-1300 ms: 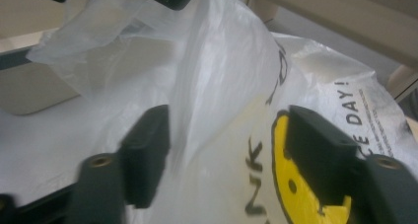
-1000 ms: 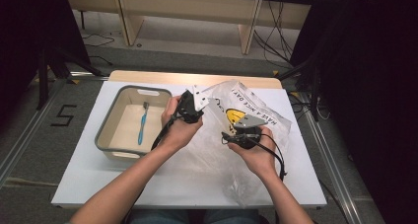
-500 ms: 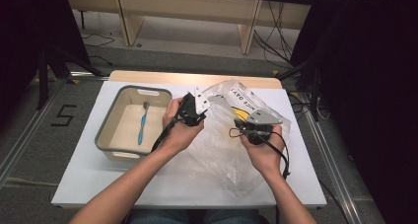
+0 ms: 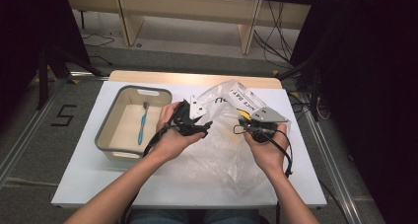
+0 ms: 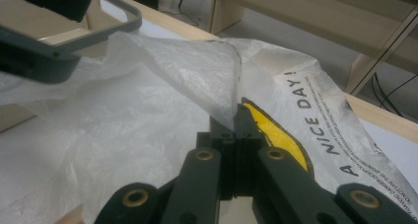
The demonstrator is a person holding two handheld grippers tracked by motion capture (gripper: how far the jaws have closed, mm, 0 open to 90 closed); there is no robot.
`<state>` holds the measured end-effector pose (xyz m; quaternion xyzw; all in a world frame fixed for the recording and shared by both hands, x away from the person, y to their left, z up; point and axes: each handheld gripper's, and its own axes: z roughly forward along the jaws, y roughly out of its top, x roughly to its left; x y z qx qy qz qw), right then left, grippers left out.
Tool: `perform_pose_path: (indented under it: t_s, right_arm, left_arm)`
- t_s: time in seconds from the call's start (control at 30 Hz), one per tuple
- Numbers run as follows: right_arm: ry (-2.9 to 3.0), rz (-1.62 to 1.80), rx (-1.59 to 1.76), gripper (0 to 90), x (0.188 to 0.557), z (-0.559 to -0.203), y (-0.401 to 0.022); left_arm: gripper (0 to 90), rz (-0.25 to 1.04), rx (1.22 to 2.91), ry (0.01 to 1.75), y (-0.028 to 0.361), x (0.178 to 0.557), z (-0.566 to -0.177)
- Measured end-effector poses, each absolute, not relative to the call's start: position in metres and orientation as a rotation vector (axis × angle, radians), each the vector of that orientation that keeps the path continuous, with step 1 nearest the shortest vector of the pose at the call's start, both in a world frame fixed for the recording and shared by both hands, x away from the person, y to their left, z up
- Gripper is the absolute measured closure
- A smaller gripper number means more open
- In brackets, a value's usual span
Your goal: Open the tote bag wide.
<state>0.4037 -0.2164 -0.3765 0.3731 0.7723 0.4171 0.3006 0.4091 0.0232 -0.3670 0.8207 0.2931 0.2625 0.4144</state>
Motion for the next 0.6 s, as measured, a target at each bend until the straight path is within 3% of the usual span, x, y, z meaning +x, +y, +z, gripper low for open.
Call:
perform_pose_path:
  t_s: [0.2,0.6]
  right_arm:
    - [2.049,1.109,0.992,90.0,0.404,-0.377,-0.216]
    - [2.041,1.117,0.993,90.0,0.404,-0.378,-0.218]
  left_arm:
    - [31.5,0.627,2.085,0.734,0.035,0.398,-0.372]
    - [28.2,0.609,2.069,0.727,0.064,0.375,-0.388]
